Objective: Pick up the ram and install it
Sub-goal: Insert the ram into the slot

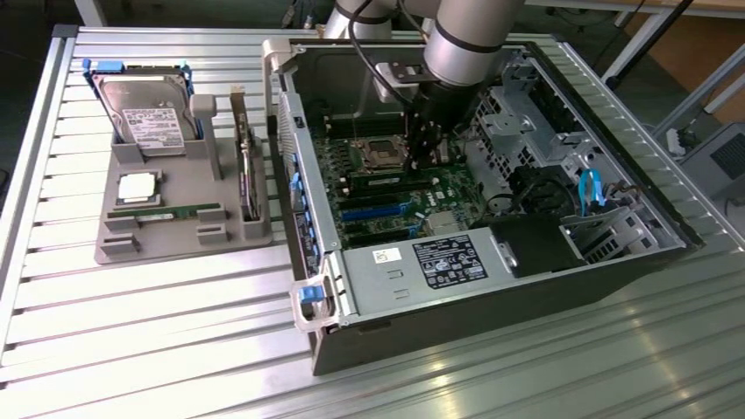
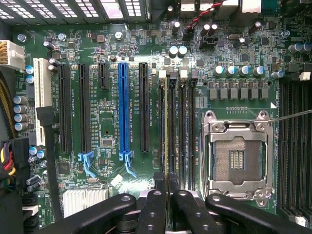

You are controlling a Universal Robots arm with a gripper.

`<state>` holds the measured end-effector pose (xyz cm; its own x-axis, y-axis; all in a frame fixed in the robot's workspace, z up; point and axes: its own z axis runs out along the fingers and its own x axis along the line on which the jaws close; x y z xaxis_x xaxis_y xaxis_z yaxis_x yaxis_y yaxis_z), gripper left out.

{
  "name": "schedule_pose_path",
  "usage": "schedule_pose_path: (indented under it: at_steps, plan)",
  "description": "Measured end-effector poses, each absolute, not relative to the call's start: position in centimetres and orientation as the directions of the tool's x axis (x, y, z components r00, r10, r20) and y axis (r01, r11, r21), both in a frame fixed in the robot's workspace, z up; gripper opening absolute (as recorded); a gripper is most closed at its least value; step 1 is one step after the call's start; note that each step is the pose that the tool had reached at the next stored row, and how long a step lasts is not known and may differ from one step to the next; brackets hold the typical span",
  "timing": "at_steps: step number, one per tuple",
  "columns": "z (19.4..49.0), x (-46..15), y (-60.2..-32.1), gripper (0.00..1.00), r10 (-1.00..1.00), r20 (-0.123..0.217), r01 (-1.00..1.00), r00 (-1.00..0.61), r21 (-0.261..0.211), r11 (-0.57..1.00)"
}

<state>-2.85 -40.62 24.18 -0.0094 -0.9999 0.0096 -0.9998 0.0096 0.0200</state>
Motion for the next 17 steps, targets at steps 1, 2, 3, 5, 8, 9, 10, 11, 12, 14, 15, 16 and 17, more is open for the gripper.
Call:
schedule_pose_path:
  at_steps: [1,2,3,5,8,9,10,11,12,14,15,16,17]
  plan:
    - [24.18,-2.85,-40.63,0.11,-1.0,0.01,-1.0,-0.009,0.02,0.01]
    - [24.12,-2.85,-40.62,0.11,-1.0,0.01,-1.0,-0.009,0.02,0.01]
    - [24.12,-2.85,-40.62,0.11,-1.0,0.01,-1.0,-0.009,0.02,0.01]
    - [24.08,-2.85,-40.63,0.11,-1.0,0.01,-1.0,-0.009,0.02,0.01]
    - [24.03,-2.85,-40.62,0.11,-1.0,0.01,-1.0,-0.009,0.02,0.01]
    - [24.03,-2.85,-40.62,0.11,-1.0,0.01,-1.0,-0.009,0.02,0.01]
    - [24.03,-2.85,-40.62,0.11,-1.0,0.01,-1.0,-0.009,0.02,0.01]
    - [24.03,-2.85,-40.62,0.11,-1.0,0.01,-1.0,-0.009,0.02,0.01]
    - [24.03,-2.85,-40.62,0.11,-1.0,0.01,-1.0,-0.009,0.02,0.01]
    - [24.03,-2.85,-40.62,0.11,-1.0,0.01,-1.0,-0.009,0.02,0.01]
    - [24.03,-2.85,-40.63,0.11,-1.0,0.01,-1.0,-0.008,0.02,0.009]
    - [24.03,-2.85,-40.63,0.11,-1.0,0.01,-1.0,-0.007,0.02,0.007]
    - [24.03,-2.83,-40.63,0.11,-1.0,0.01,-1.0,-0.006,0.02,0.006]
